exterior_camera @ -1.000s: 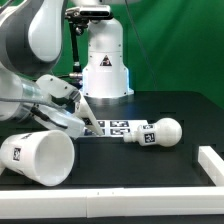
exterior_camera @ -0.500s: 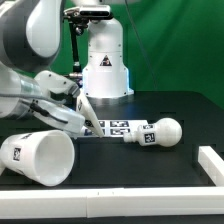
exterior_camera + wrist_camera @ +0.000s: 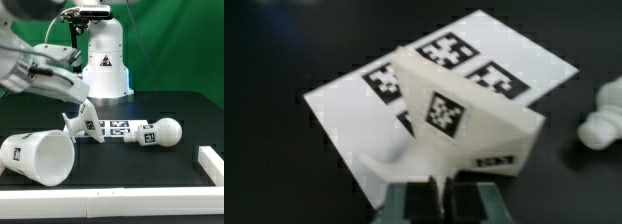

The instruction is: Assemble lamp

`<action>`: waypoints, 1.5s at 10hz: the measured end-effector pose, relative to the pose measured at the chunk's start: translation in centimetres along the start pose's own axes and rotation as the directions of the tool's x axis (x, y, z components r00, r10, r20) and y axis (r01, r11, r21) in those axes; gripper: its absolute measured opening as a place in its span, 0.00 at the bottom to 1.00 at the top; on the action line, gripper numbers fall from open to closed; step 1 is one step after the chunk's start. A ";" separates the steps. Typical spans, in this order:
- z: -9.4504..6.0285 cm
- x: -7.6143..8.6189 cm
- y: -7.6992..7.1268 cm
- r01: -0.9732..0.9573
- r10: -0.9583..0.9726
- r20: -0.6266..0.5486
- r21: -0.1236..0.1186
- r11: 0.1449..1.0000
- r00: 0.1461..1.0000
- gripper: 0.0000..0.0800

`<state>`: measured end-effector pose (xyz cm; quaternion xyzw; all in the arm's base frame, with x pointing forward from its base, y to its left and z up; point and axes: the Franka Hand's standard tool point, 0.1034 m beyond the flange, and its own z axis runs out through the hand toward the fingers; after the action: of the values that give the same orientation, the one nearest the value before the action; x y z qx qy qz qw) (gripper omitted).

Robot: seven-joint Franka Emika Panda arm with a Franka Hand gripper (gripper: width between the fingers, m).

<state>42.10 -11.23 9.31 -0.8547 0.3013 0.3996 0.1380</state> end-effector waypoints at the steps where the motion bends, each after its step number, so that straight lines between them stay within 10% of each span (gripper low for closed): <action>1: 0.2 -0.3 0.1 -0.001 0.001 0.005 0.003 1.000 1.000 0.00; 5: 0.3 -0.1 0.1 -0.008 0.008 0.008 0.003 1.000 1.000 0.00; 8: 0.2 1.0 1.1 -0.263 0.260 0.037 0.136 0.955 0.965 0.17; 9: -0.1 1.4 1.5 -0.295 0.291 0.048 0.202 0.934 0.955 0.39; 11: -0.3 1.2 1.6 -0.268 0.267 0.032 0.190 0.945 0.963 0.74; 15: 0.3 1.6 1.9 -0.297 0.292 0.053 0.220 0.929 0.955 0.87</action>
Offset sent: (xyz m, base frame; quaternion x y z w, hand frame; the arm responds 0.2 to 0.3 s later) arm 0.0000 0.0000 0.0000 0.0000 0.0000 0.0000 1.0000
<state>41.52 -13.19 7.89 -0.7747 0.4680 0.3874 0.1754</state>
